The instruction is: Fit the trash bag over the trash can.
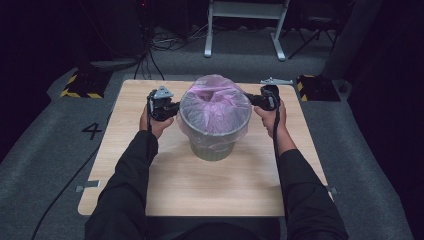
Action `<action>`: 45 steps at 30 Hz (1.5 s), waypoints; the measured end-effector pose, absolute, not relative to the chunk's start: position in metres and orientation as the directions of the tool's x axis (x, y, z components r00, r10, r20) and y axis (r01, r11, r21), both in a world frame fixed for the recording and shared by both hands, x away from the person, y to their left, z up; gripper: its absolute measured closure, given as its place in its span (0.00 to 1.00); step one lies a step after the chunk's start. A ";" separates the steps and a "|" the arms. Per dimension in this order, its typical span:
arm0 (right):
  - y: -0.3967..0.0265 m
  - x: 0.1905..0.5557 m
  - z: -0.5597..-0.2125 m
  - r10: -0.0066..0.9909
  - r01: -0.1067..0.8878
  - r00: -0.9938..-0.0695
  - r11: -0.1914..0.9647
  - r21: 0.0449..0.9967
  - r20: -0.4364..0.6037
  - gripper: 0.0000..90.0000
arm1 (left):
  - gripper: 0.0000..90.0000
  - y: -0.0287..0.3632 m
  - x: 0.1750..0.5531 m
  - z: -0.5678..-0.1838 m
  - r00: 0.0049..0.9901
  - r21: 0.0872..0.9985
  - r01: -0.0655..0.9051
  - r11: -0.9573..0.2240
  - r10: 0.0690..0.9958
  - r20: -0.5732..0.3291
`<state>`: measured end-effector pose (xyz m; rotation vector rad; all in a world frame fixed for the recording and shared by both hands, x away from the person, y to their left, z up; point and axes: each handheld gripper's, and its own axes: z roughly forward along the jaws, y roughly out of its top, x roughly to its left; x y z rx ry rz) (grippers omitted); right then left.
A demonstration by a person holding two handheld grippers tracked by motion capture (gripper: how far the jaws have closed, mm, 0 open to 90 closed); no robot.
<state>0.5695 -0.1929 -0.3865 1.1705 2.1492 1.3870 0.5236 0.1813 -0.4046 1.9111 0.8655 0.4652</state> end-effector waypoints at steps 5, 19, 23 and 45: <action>-0.189 0.574 -0.391 0.769 0.478 -0.617 0.201 0.855 0.164 0.99 | 1.00 0.178 0.530 -0.411 0.669 0.851 0.412 -0.327 0.742 -0.038; -0.187 0.574 -0.405 0.759 0.512 -0.625 0.218 0.831 0.185 0.99 | 1.00 0.178 0.530 -0.423 0.680 0.812 0.460 -0.359 0.731 -0.062; -0.189 0.574 -0.411 0.766 0.528 -0.614 0.219 0.821 0.191 0.99 | 1.00 0.179 0.529 -0.427 0.677 0.810 0.460 -0.363 0.734 -0.054; -0.234 0.536 -0.394 0.722 0.378 -0.692 0.358 0.854 0.003 0.34 | 0.29 0.210 0.450 -0.405 0.704 0.872 0.280 -0.401 0.704 0.098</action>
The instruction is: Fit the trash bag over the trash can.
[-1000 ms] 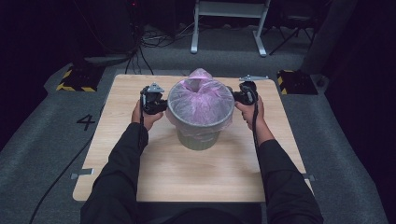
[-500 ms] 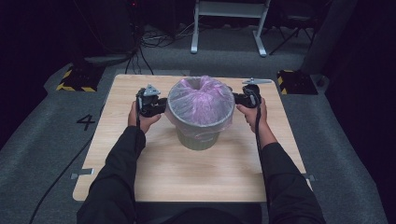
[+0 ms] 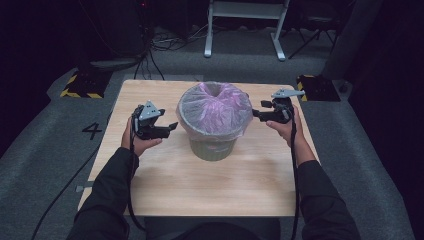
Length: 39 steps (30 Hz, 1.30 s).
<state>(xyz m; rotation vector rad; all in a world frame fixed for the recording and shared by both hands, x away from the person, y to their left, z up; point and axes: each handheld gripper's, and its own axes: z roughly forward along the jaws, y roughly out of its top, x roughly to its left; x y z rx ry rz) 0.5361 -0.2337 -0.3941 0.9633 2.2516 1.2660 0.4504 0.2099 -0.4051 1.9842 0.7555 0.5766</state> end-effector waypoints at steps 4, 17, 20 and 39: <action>-0.235 0.524 -0.389 0.677 0.310 -0.733 0.414 0.856 -0.061 0.32 | 0.23 0.205 0.434 -0.402 0.738 0.878 0.246 -0.411 0.667 0.106; -0.226 0.492 -0.391 0.577 0.153 -0.780 0.552 0.820 -0.244 0.35 | 0.23 0.177 0.402 -0.393 0.798 0.882 0.129 -0.453 0.576 0.179; -0.225 0.491 -0.393 0.549 0.141 -0.798 0.569 0.810 -0.247 0.34 | 0.24 0.173 0.402 -0.394 0.796 0.885 0.127 -0.447 0.578 0.178; -0.216 0.450 -0.398 0.546 0.045 -0.771 0.561 0.826 -0.329 0.26 | 0.24 0.169 0.402 -0.396 0.768 0.893 0.135 -0.429 0.614 0.179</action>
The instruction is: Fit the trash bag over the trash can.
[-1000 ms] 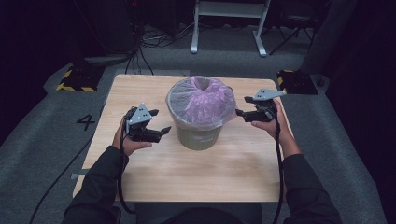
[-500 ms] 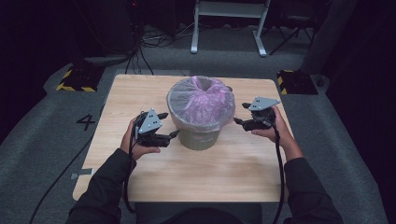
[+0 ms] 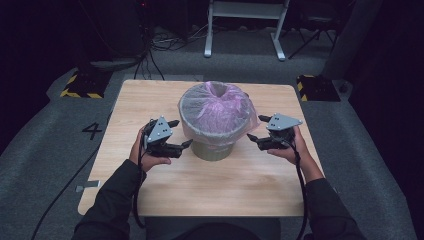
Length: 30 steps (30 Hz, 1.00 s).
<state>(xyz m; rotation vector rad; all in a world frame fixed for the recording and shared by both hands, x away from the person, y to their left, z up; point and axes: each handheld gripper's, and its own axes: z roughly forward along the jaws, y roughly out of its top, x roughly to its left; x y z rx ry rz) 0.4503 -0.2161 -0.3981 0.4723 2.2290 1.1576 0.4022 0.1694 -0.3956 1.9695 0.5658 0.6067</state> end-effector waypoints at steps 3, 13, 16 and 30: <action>-0.211 0.450 -0.399 0.553 0.031 -0.755 0.567 0.823 -0.352 0.28 | 0.31 0.168 0.404 -0.395 0.760 0.892 0.124 -0.435 0.619 0.197; -0.205 0.456 -0.406 0.571 0.016 -0.733 0.558 0.830 -0.369 0.93 | 0.85 0.175 0.416 -0.397 0.735 0.888 0.131 -0.441 0.644 0.212; -0.206 0.453 -0.407 0.559 0.006 -0.744 0.552 0.833 -0.365 0.99 | 1.00 0.178 0.415 -0.400 0.744 0.888 0.123 -0.444 0.633 0.213; -0.202 0.459 -0.444 0.499 0.077 -0.804 0.625 0.777 -0.323 1.00 | 1.00 0.179 0.416 -0.439 0.787 0.806 0.171 -0.566 0.571 0.234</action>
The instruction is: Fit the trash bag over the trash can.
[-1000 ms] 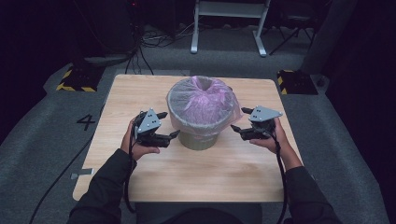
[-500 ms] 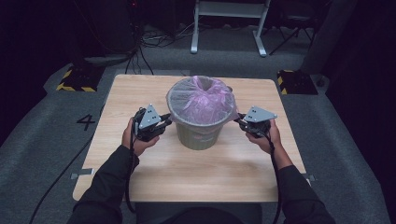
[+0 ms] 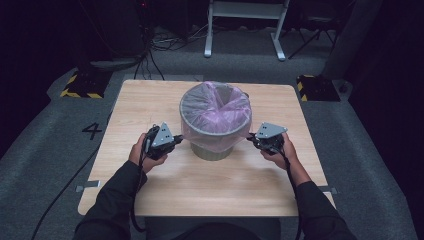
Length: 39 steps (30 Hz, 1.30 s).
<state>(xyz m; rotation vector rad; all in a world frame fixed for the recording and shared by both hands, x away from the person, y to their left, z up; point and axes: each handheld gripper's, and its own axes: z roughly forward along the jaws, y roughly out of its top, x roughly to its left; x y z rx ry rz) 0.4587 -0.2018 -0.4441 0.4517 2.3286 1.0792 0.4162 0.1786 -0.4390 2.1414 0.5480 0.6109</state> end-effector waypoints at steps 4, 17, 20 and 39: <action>-0.201 0.468 -0.454 0.516 0.122 -0.807 0.622 0.774 -0.288 1.00 | 1.00 0.180 0.423 -0.448 0.785 0.797 0.195 -0.572 0.578 0.223; -0.197 0.487 -0.475 0.557 0.225 -0.807 0.598 0.769 -0.197 0.99 | 0.99 0.180 0.438 -0.470 0.778 0.784 0.267 -0.561 0.605 0.168; -0.199 0.489 -0.477 0.566 0.237 -0.800 0.600 0.764 -0.197 0.94 | 0.61 0.185 0.436 -0.471 0.746 0.789 0.295 -0.539 0.646 0.162; -0.235 0.475 -0.471 0.601 0.341 -0.798 0.517 0.785 -0.050 0.25 | 0.22 0.224 0.396 -0.476 0.682 0.793 0.434 -0.427 0.731 0.021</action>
